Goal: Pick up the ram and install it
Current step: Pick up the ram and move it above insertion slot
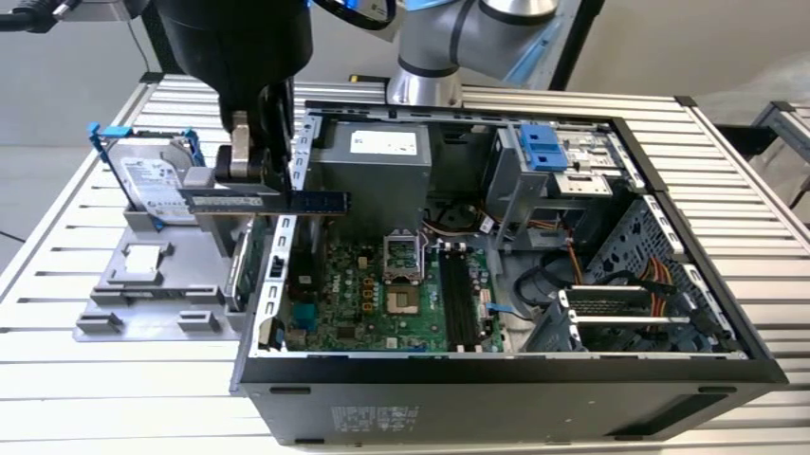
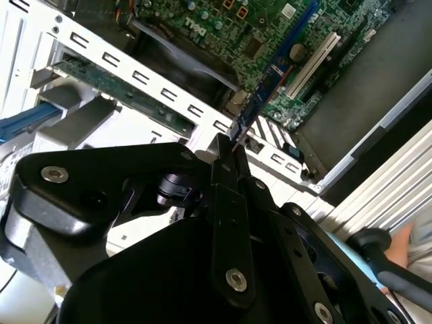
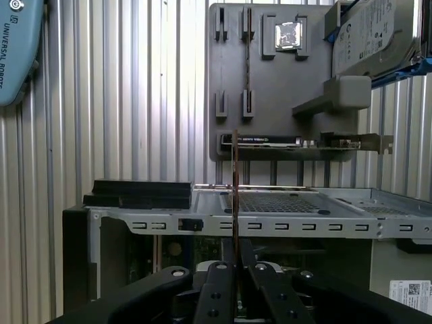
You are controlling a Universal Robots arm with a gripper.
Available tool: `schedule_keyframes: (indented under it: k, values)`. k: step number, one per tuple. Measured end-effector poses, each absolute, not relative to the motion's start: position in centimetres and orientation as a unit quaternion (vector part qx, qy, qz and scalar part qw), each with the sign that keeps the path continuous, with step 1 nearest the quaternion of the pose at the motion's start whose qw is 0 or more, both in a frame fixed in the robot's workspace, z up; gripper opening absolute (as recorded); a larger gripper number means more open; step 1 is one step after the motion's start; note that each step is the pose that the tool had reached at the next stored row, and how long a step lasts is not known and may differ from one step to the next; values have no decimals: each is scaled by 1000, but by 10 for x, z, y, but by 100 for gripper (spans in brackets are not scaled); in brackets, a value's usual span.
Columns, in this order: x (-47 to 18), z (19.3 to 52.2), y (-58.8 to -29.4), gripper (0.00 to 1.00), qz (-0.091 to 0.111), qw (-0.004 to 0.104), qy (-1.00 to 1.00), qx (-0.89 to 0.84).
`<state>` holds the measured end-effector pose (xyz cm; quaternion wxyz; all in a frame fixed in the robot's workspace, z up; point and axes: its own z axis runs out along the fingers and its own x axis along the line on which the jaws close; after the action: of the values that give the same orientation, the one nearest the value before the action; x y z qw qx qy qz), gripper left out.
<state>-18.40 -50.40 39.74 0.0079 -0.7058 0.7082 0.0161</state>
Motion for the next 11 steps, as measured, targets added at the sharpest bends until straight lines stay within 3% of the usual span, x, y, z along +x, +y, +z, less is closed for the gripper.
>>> schedule_keyframes:
  k: [11]
  values:
    - [-165, 397, -504, 0, 16, 8, 708, -706]
